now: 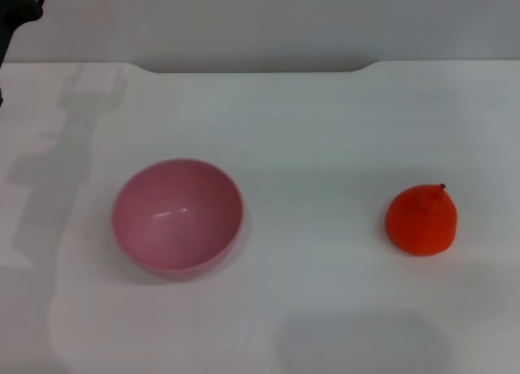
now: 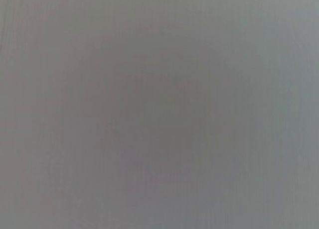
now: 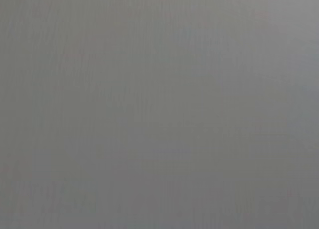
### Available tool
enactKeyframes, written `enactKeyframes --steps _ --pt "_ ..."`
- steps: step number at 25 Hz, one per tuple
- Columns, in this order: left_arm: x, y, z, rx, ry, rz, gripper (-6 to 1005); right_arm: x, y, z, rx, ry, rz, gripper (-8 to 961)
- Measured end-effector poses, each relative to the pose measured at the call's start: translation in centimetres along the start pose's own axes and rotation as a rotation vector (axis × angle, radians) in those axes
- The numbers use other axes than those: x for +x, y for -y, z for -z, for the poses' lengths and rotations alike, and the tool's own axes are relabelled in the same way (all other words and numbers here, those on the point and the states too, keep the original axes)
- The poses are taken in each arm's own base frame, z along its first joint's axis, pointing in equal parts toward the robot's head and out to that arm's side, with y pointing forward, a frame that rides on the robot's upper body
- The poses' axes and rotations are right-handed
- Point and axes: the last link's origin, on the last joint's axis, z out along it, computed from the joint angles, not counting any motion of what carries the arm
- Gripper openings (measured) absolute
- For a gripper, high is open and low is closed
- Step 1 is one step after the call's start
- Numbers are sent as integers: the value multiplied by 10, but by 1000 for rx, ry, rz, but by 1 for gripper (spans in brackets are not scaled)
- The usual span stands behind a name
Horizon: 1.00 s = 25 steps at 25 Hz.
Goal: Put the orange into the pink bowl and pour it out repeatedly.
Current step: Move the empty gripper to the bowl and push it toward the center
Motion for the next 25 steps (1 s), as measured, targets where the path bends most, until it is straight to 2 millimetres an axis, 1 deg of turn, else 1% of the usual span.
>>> enactKeyframes --steps 4,25 --pt "-1 2 3 2 1 -3 696 1 -1 1 0 -3 -2 550" --pt "-3 -2 3 -12 11 -4 688 2 2 5 13 -7 -2 551"
